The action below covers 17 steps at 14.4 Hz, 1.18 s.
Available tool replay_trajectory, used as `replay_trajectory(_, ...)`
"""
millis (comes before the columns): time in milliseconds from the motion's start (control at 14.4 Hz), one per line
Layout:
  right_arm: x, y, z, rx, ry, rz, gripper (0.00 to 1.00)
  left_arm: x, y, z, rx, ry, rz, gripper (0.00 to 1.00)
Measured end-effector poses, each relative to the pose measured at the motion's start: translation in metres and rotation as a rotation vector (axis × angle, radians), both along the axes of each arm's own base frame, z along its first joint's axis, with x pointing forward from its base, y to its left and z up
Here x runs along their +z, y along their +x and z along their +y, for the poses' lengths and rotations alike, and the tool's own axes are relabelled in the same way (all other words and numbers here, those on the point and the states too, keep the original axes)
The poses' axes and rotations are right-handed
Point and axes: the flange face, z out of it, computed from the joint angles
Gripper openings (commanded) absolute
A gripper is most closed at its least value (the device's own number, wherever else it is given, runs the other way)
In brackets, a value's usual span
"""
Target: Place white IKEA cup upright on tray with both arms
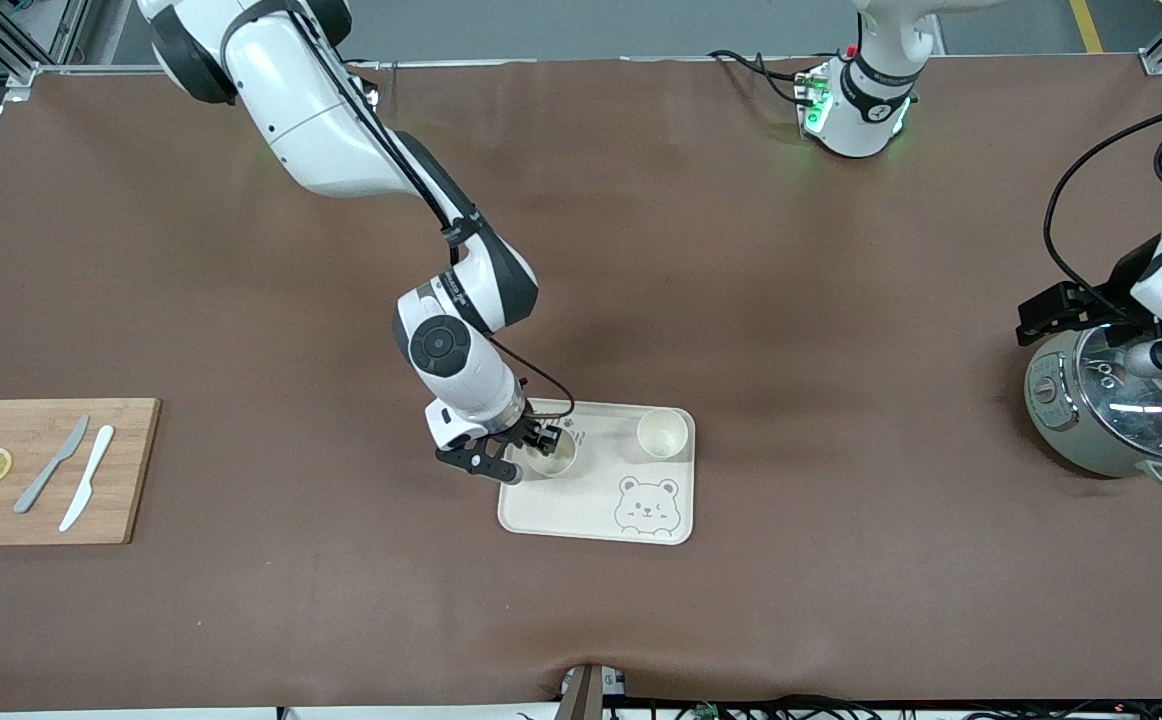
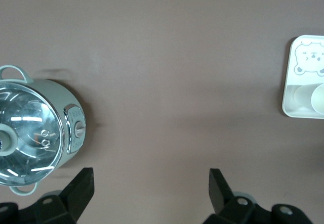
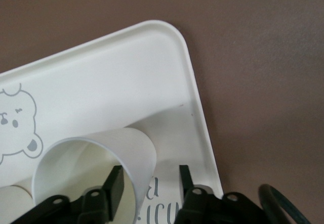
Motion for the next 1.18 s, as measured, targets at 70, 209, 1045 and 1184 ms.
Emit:
replay_trajectory(70, 0.004, 0.004, -0.004, 0.005, -0.003, -0.008, 1.00, 0.001, 0.001, 0.000, 0.000, 0.000, -0.009, 1.00)
replay_trajectory(209, 0.024, 0.013, -0.016, 0.031, -0.022, -0.004, 1.00, 0.001, 0.002, 0.000, 0.000, -0.001, -0.015, 1.00)
replay_trajectory(1045, 0.377, -0.101, -0.255, 0.245, -0.125, 0.209, 1.00, 0.005, 0.002, 0.000, 0.000, -0.001, -0.023, 1.00)
replay_trajectory(1184, 0.380, -0.115, -0.340, 0.284, -0.115, 0.191, 1.00, 0.004, 0.002, 0.001, 0.001, -0.001, -0.022, 1.00)
